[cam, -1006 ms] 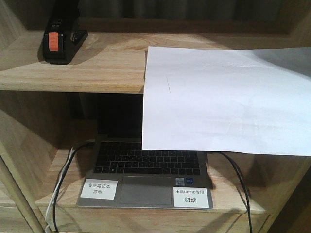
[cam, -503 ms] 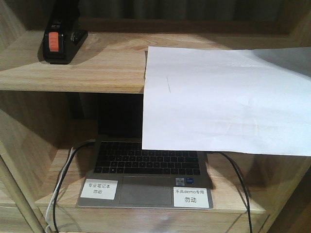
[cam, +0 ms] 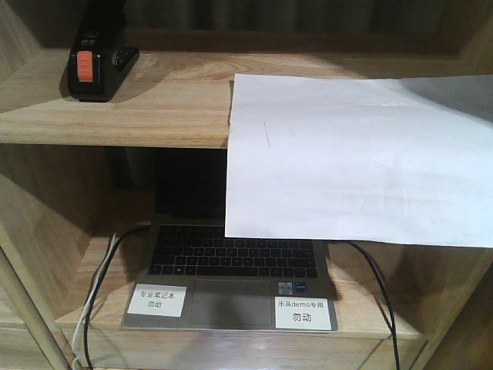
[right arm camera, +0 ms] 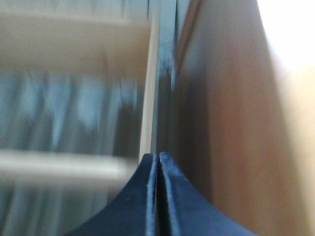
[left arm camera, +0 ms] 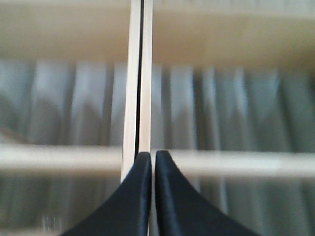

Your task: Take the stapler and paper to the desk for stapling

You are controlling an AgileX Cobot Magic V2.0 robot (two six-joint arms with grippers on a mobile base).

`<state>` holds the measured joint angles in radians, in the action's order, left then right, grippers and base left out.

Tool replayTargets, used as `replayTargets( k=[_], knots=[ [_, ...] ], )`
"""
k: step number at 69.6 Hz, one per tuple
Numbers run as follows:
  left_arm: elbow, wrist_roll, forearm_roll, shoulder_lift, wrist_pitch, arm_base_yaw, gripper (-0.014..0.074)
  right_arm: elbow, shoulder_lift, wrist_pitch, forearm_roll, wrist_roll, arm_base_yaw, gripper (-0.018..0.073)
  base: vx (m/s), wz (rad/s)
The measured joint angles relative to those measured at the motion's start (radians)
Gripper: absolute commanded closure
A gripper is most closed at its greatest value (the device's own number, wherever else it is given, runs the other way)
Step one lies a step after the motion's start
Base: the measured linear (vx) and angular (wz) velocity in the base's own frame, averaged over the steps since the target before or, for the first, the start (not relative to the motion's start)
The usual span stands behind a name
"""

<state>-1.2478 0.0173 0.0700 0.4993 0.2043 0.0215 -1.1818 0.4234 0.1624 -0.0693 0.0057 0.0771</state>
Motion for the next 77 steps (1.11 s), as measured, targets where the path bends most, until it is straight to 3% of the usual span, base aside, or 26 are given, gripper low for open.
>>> replayTargets(
  k=[16, 26, 34, 48, 66, 77],
  knots=[
    [-0.003, 0.0, -0.002, 0.108, 0.137, 0.0, 0.0379, -0.049, 0.168, 0.266, 0.011, 0.001, 0.0, 0.054, 0.0, 0.0],
    [-0.003, 0.0, -0.002, 0.151, 0.274, 0.0, 0.0241, -0.049, 0.218, 0.385, 0.044, 0.001, 0.0, 0.0446, 0.0, 0.0],
    [-0.003, 0.0, -0.002, 0.161, 0.361, 0.0, 0.0104, -0.049, 0.235, 0.434, 0.069, 0.001, 0.0, 0.0277, 0.0, 0.0],
    [-0.003, 0.0, -0.003, 0.16, 0.4, 0.0, -0.0107, -0.049, 0.236, 0.46, 0.069, -0.006, 0.0, -0.0169, 0.0, 0.0],
    [-0.003, -0.011, -0.003, 0.153, 0.4, 0.007, -0.0126, -0.049, 0.236, 0.452, 0.069, -0.006, 0.0, -0.0153, 0.0, 0.0],
    [-0.003, -0.017, -0.004, 0.161, 0.398, 0.079, -0.0123, -0.049, 0.236, 0.447, 0.069, -0.006, 0.0, -0.0135, 0.0, 0.0]
  ],
)
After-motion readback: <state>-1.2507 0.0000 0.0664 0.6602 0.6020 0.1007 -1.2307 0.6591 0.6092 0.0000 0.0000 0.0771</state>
